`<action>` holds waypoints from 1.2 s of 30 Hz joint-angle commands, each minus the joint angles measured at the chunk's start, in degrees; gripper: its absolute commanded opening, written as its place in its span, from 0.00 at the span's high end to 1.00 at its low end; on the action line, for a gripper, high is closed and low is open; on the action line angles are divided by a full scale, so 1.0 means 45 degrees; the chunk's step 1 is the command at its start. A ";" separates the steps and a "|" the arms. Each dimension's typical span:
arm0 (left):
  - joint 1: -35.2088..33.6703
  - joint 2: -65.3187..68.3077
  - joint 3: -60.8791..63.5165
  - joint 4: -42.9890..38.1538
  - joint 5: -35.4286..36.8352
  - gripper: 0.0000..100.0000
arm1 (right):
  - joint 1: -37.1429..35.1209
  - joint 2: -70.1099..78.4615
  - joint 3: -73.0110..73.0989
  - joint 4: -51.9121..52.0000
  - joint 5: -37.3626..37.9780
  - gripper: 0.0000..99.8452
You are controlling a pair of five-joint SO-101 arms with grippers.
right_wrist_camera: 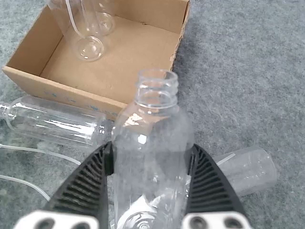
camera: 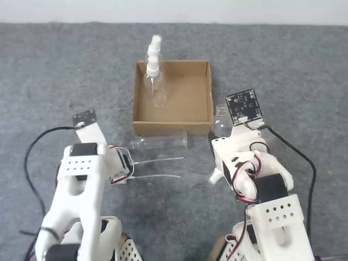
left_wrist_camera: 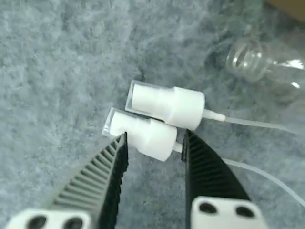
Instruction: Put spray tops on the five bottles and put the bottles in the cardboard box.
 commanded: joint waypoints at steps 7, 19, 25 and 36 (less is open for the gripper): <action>-0.0020 0.3399 -0.0459 -0.2286 0.0156 0.82 | 0.0186 -0.0205 -0.0059 -0.0361 -0.0020 0.96; 0.0000 0.2598 -0.0576 -0.2344 0.0137 0.98 | 0.0166 -0.0205 0.0195 -0.0830 -0.0020 0.96; -0.0039 0.1094 -0.0733 -0.2247 0.0137 0.97 | 0.0166 -0.0205 0.0215 -0.0830 -0.0020 0.96; 0.0000 -0.1915 -0.0420 -0.1621 0.0996 0.88 | 0.0166 -0.0205 0.0215 -0.0850 -0.0020 0.96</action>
